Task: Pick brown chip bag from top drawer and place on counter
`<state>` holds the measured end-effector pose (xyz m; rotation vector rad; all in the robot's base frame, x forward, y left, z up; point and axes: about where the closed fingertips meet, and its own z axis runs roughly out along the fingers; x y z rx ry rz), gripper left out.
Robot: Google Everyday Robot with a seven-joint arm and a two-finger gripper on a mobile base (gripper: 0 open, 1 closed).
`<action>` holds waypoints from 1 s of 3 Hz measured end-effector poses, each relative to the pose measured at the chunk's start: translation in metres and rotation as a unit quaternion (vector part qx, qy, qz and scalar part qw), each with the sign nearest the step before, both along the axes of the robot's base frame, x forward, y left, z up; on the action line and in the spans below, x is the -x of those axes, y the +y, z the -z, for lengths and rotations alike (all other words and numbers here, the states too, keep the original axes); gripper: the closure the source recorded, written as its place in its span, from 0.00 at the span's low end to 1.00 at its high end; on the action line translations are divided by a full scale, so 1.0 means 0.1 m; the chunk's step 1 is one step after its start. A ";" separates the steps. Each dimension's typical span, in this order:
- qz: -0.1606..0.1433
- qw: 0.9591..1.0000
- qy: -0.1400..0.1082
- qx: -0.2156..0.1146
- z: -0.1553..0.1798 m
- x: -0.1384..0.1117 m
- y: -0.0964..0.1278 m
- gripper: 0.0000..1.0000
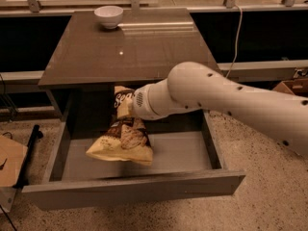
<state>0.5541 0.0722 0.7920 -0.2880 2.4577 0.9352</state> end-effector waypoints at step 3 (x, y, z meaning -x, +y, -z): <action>-0.054 0.978 -0.198 -0.032 -1.84 0.05 -1.23 1.00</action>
Offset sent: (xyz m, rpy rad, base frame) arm -0.0213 -0.1766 0.2367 0.0131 -0.7385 0.3357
